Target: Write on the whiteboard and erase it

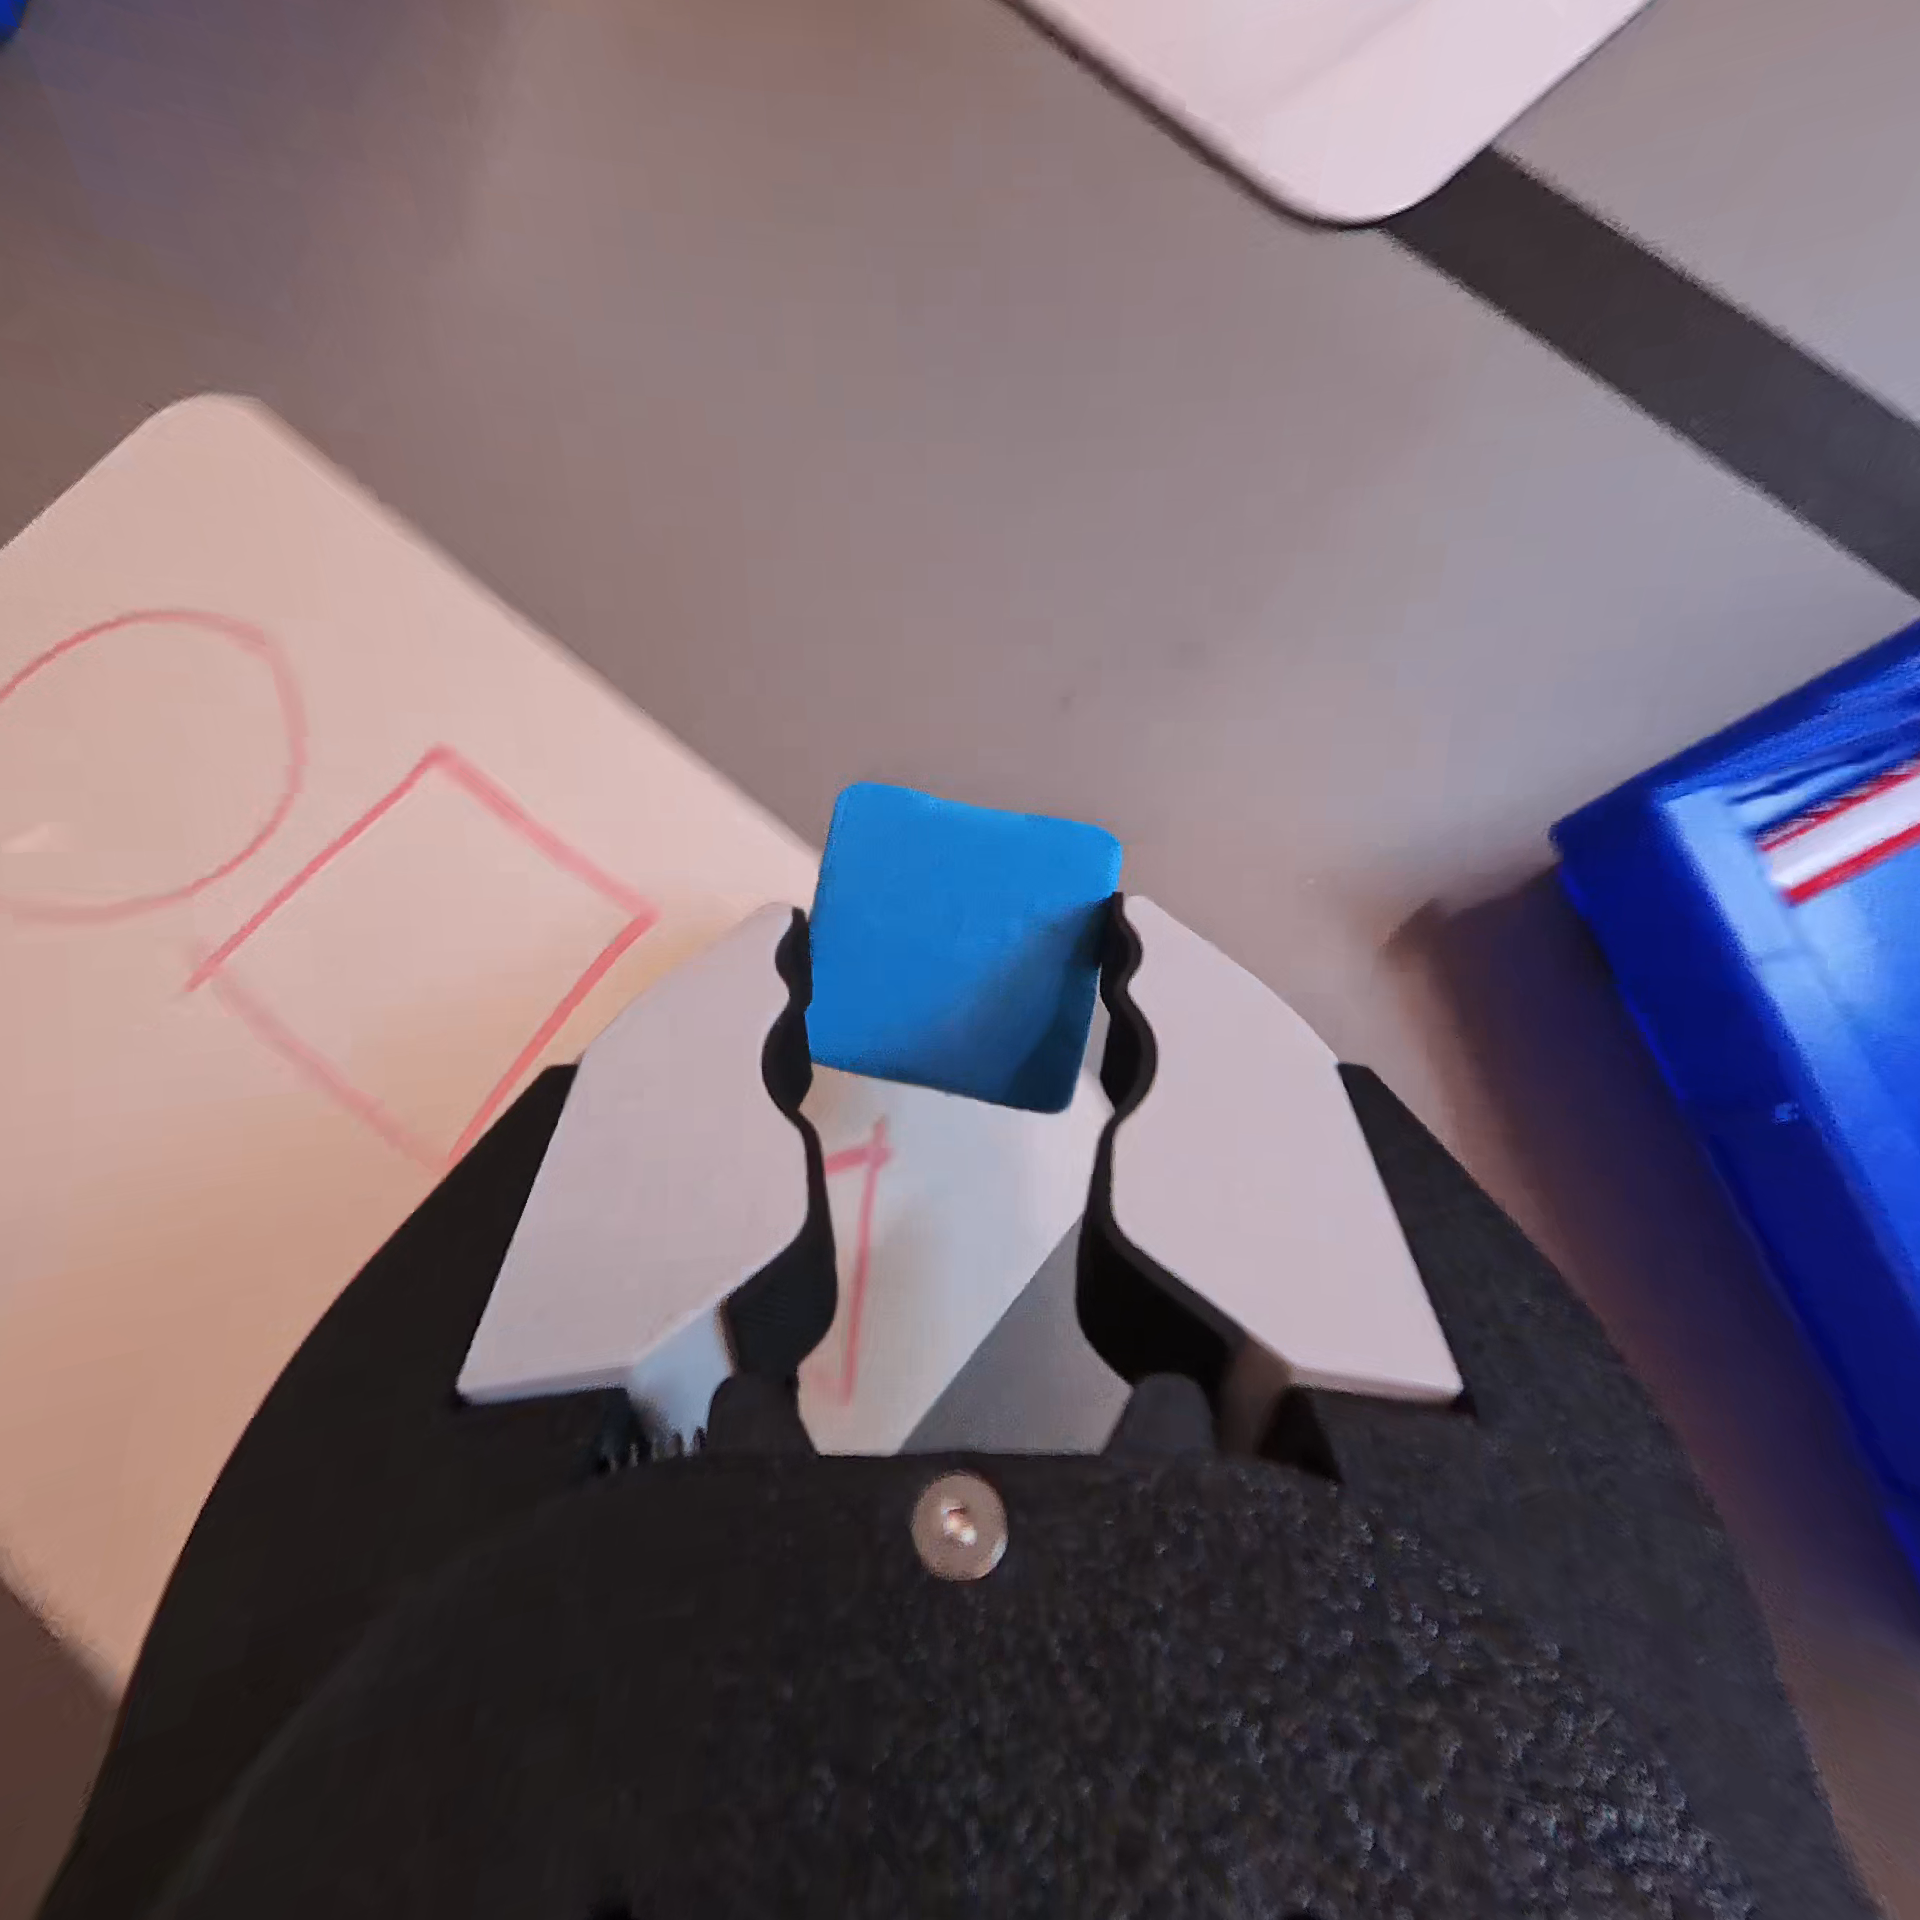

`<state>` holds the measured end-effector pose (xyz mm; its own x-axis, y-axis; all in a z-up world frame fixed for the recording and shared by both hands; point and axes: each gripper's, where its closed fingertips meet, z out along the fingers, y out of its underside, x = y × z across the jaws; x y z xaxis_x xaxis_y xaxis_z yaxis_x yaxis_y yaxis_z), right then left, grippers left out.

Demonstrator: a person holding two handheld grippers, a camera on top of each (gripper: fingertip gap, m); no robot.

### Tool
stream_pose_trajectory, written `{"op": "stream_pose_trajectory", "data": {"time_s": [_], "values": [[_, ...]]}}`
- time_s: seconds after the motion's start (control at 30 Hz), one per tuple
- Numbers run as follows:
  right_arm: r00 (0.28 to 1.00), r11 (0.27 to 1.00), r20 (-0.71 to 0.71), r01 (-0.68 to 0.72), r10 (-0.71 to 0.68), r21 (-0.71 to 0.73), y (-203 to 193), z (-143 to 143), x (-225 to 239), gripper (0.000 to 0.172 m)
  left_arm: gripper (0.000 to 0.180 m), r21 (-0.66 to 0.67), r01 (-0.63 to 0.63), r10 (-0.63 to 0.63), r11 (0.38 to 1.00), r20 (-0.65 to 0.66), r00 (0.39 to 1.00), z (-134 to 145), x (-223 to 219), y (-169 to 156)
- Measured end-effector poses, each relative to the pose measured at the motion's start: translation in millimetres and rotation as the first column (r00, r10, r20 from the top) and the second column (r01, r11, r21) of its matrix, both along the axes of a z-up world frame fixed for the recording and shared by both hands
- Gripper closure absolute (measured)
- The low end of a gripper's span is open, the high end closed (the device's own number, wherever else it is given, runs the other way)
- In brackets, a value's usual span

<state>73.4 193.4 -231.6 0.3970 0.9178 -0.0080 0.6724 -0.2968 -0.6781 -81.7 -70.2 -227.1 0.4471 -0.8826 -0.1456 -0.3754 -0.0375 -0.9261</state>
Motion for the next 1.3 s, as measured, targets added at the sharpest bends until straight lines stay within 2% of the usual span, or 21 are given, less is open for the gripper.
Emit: {"op": "stream_pose_trajectory", "data": {"time_s": [0.07, 0.17, 0.27, 0.4, 0.53, 0.67, 0.8, 0.9, 1.0, 1.07, 1.1, 1.2, 1.27, 1.3], "values": [[0.996, 0.993, 0.048, -0.073, 0.077, -0.092, -31.1, -4.6, 10.9, 0.117, 0.18, 0.006, 0.002, -0.002, 1.0, -0.056, 0.998, -4.7, 4.0, -0.2], [0.986, 0.985, 0.115, -0.107, 0.123, -0.135, -61.1, -26.7, 27.2, 0.117, 0.18, 0.03, 0.012, -0.005, 0.999, -0.196, 0.981, -17.2, 12.8, 1.9], [0.982, 0.989, 0.144, -0.107, 0.121, -0.097, -67.3, -36.7, 35.5, 0.116, 0.18, -0.008, 0.022, -0.023, 1.0, -0.26, 0.965, -26.3, 26.5, 5.9], [0.988, 0.993, 0.123, -0.086, 0.096, -0.084, -66.7, -32.5, 37.6, 0.105, 0.18, -0.143, 0.031, -0.077, 0.989, -0.323, 0.943, -40.2, 41.7, 7.8], [0.99, 0.993, 0.119, -0.067, 0.079, -0.096, -68.9, -29.9, 39.6, 0.105, 0.18, -0.225, 0.046, -0.131, 0.973, -0.378, 0.916, -49.0, 51.2, 2.3], [0.988, 0.996, 0.13, -0.071, 0.079, -0.062, -70.3, -36.8, 37.1, 0.116, 0.18, -0.251, 0.046, -0.146, 0.967, -0.396, 0.906, -49.8, 55.6, -1.5], [0.993, 0.995, 0.089, -0.076, 0.081, -0.056, -74.8, -37.1, 31.3, 0.117, 0.18, -0.266, 0.036, -0.147, 0.963, -0.413, 0.899, -50.3, 54.4, -1.8], [0.986, 0.993, 0.124, -0.099, 0.107, -0.069, -85.0, -37.5, 39.5, 0.118, 0.18, -0.258, 0.03, -0.14, 0.966, -0.419, 0.897, -50.6, 53.2, -0.8], [0.986, 0.996, 0.169, 0.013, 0.002, -0.084, -60.0, -37.8, 59.9, 0.118, 0.18, -0.255, 0.031, -0.139, 0.967, -0.415, 0.899, -50.7, 54.3, -0.7], [0.989, 0.995, 0.141, 0.056, -0.044, -0.084, -46.3, -37.7, 52.8, 0.118, 0.18, -0.248, 0.034, -0.138, 0.968, -0.418, 0.898, -50.8, 55.5, -0.9], [0.991, 0.997, 0.134, 0.034, -0.025, -0.068, -49.9, -37.9, 41.2, 0.118, 0.18, -0.245, 0.033, -0.137, 0.969, -0.421, 0.897, -50.8, 55.6, -0.8], [0.984, 0.992, 0.131, -0.109, 0.117, -0.07, -96.1, -38.4, 11.9, 0.118, 0.18, -0.254, 0.03, -0.137, 0.967, -0.412, 0.901, -50.9, 55.7, -0.9], [0.97, 0.983, 0.173, -0.154, 0.17, -0.102, -111.7, -38.4, 27.1, 0.118, 0.18, -0.252, 0.031, -0.135, 0.967, -0.409, 0.902, -50.9, 55.8, -1.2], [0.973, 0.987, 0.186, -0.112, 0.133, -0.116, -102.3, -38.3, 40.5, 0.118, 0.18, -0.249, 0.031, -0.135, 0.968, -0.412, 0.901, -50.9, 55.7, -1.2]]}}
